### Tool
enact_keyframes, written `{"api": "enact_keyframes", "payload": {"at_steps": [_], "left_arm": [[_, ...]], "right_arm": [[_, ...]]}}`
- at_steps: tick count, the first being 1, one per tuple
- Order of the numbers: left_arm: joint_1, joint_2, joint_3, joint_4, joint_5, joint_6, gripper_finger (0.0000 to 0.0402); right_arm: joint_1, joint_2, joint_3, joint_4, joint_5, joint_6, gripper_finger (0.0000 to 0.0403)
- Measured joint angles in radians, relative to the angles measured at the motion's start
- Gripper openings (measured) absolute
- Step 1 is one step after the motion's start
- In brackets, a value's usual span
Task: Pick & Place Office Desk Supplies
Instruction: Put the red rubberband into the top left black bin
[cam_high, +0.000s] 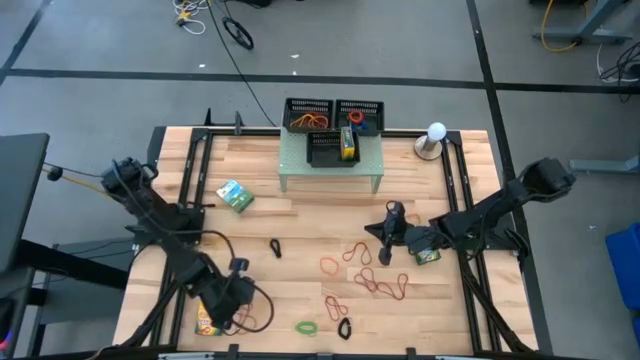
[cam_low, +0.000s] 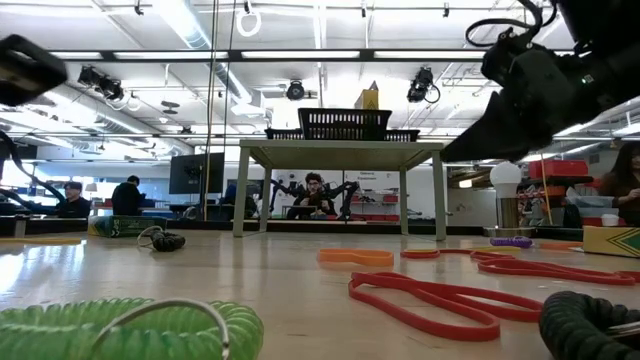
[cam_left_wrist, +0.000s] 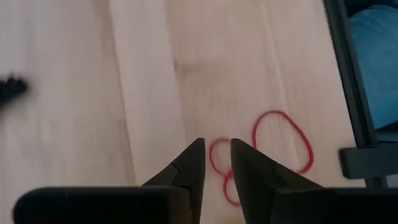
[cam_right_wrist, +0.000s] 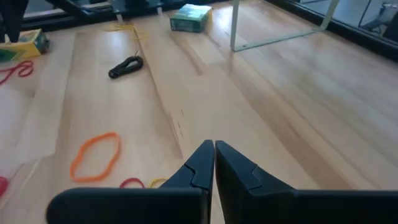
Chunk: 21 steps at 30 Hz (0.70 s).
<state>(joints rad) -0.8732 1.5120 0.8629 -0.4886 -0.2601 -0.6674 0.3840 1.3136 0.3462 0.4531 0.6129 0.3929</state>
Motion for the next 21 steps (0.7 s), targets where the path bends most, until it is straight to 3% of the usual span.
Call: {"api": "enact_keyframes", "payload": {"at_steps": [9, 21], "left_arm": [[-0.045, 0.030, 0.059, -0.122, -0.010, -0.152, 0.0155], [-0.045, 0.352, 0.339, -0.345, 0.083, -0.069, 0.0210]], "right_arm": [[0.000, 0.008, 0.000, -0.008, 0.003, 0.063, 0.0023], [0.000, 0.008, 0.000, -0.009, 0.002, 0.063, 0.0023]]}}
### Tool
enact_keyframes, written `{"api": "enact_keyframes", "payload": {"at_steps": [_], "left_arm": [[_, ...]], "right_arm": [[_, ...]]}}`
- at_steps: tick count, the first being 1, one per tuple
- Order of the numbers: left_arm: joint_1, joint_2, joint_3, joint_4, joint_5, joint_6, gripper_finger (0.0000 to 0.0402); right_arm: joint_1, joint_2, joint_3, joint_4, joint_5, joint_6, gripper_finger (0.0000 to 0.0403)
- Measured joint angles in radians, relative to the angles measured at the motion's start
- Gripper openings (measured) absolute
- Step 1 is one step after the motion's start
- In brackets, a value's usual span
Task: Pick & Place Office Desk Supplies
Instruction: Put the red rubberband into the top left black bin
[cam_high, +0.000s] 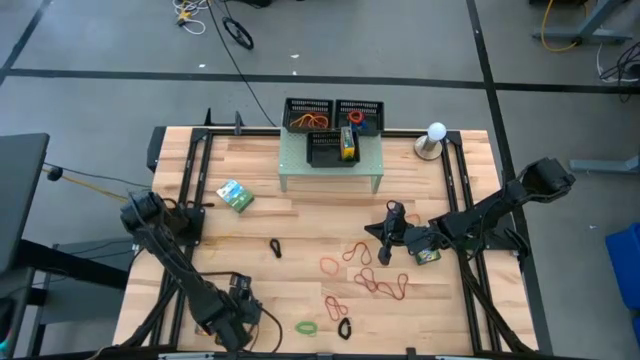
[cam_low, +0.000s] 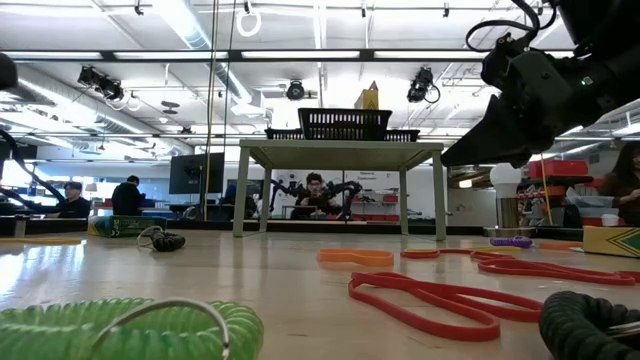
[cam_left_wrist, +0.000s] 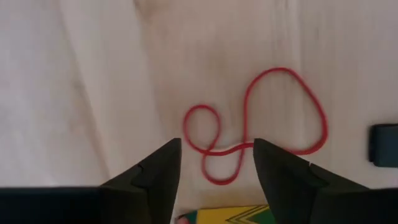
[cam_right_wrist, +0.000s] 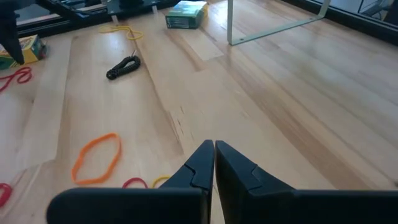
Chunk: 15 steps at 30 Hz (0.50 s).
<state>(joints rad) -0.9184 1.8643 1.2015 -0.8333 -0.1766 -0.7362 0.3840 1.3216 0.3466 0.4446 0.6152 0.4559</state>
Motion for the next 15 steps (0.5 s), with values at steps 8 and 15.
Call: {"api": "enact_keyframes", "payload": {"at_steps": [8, 15], "left_arm": [[0.001, 0.080, 0.042, -0.040, 0.034, -0.004, 0.0233], [0.003, 0.112, 0.046, -0.059, 0.036, -0.008, 0.0211]], "right_arm": [[0.000, 0.000, 0.000, 0.000, 0.000, 0.000, 0.0023], [0.000, 0.000, 0.000, 0.000, -0.001, 0.000, 0.0023]]}}
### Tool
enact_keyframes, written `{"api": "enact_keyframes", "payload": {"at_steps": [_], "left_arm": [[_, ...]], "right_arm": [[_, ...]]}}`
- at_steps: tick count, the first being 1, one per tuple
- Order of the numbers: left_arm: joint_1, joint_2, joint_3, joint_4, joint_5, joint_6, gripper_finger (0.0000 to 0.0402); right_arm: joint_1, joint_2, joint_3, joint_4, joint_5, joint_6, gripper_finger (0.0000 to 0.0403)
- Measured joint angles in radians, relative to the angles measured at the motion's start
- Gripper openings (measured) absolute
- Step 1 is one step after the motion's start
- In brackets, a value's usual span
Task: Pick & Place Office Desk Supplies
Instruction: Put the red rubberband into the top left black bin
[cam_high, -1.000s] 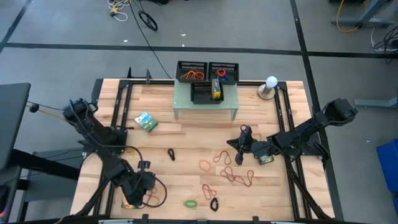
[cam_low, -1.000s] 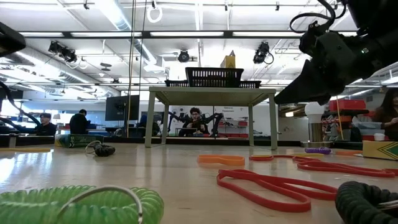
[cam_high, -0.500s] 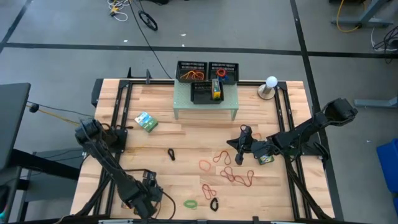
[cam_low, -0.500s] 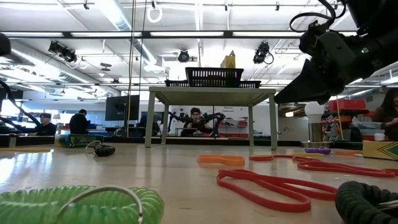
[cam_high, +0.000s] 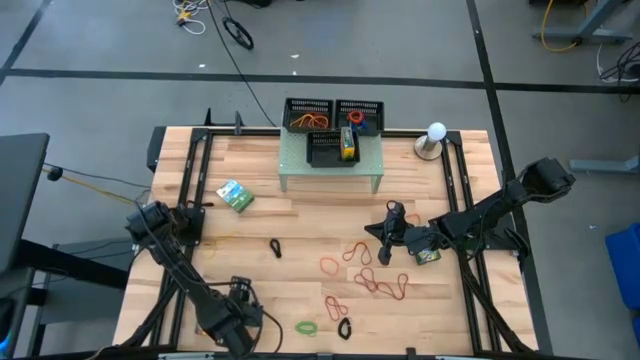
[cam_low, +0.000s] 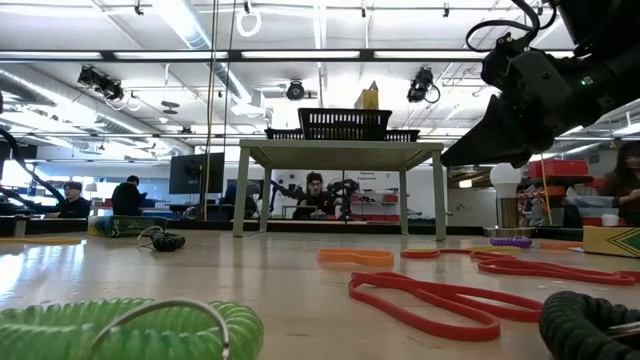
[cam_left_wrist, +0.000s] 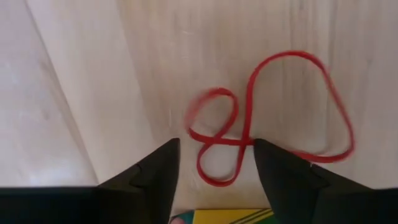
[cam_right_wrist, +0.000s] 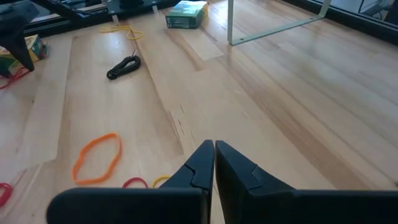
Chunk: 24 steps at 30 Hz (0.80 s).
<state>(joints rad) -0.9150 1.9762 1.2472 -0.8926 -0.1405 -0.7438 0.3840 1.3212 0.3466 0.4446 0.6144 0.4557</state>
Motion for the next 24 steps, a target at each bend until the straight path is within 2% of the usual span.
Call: {"api": "enact_keyframes", "payload": {"at_steps": [3, 11, 15, 24], "left_arm": [[0.000, 0.000, -0.001, 0.001, 0.007, 0.000, 0.0168], [-0.001, 0.003, -0.002, 0.016, 0.025, 0.023, 0.0015], [-0.001, -0.001, 0.010, -0.010, 0.016, 0.052, 0.0006], [0.002, -0.130, 0.045, -0.097, -0.166, 0.052, 0.0005]], "right_arm": [[0.000, 0.000, 0.000, 0.000, -0.001, 0.000, 0.0023], [0.000, 0.000, 0.000, 0.000, -0.002, 0.000, 0.0023], [0.000, 0.000, 0.000, 0.000, -0.002, 0.000, 0.0023], [0.000, 0.000, 0.000, 0.000, 0.001, 0.000, 0.0023]]}}
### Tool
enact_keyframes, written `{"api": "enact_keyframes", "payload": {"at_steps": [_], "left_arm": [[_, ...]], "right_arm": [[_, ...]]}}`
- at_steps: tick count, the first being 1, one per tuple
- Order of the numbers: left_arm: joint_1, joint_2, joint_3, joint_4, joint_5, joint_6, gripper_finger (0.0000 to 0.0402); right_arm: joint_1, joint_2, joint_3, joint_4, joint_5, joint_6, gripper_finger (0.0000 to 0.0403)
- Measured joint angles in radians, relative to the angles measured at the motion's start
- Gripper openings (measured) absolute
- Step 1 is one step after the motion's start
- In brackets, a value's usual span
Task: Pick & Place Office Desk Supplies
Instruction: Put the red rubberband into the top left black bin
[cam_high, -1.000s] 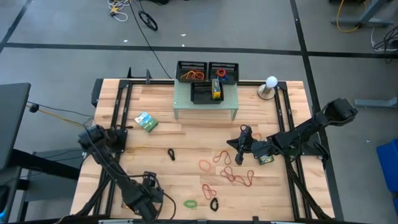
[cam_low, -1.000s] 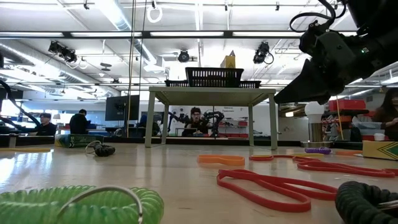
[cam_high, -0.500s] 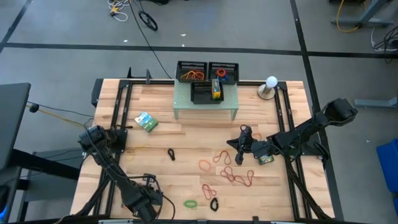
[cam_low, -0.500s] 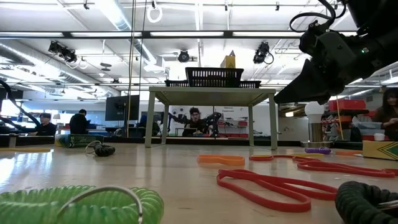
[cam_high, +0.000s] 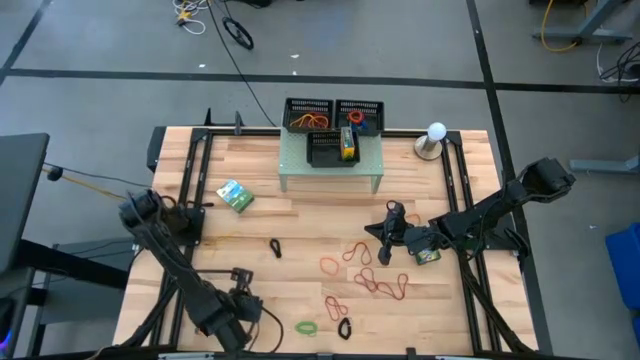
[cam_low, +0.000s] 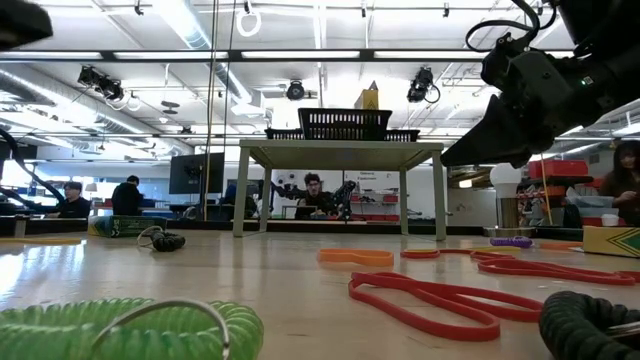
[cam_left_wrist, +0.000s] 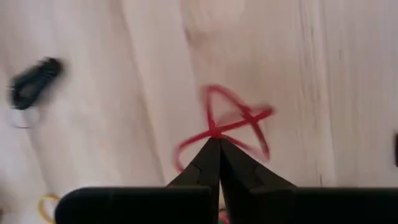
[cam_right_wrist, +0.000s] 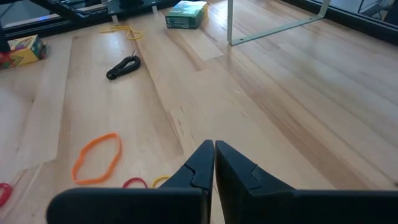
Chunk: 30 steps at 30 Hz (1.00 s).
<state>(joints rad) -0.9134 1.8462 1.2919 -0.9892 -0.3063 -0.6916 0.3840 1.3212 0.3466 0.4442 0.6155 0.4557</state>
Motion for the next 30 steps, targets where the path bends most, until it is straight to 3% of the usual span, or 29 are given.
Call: {"api": "enact_keyframes", "payload": {"at_steps": [10, 17, 23, 30], "left_arm": [[0.007, -0.163, 0.002, -0.111, -0.201, -0.009, 0.0005], [0.114, -0.329, -0.001, -0.178, -0.311, 0.063, 0.0005], [0.346, -0.483, -0.001, -0.131, -0.374, 0.220, 0.0005], [0.777, -0.522, 0.012, -0.049, -0.304, 0.489, 0.0005]], "right_arm": [[0.000, 0.000, 0.000, 0.000, 0.000, 0.000, 0.0023], [0.000, 0.000, 0.000, 0.000, 0.000, 0.000, 0.0023], [0.000, 0.000, 0.000, 0.000, -0.001, 0.000, 0.0023], [0.000, 0.000, 0.000, 0.000, -0.001, -0.022, 0.0023]]}}
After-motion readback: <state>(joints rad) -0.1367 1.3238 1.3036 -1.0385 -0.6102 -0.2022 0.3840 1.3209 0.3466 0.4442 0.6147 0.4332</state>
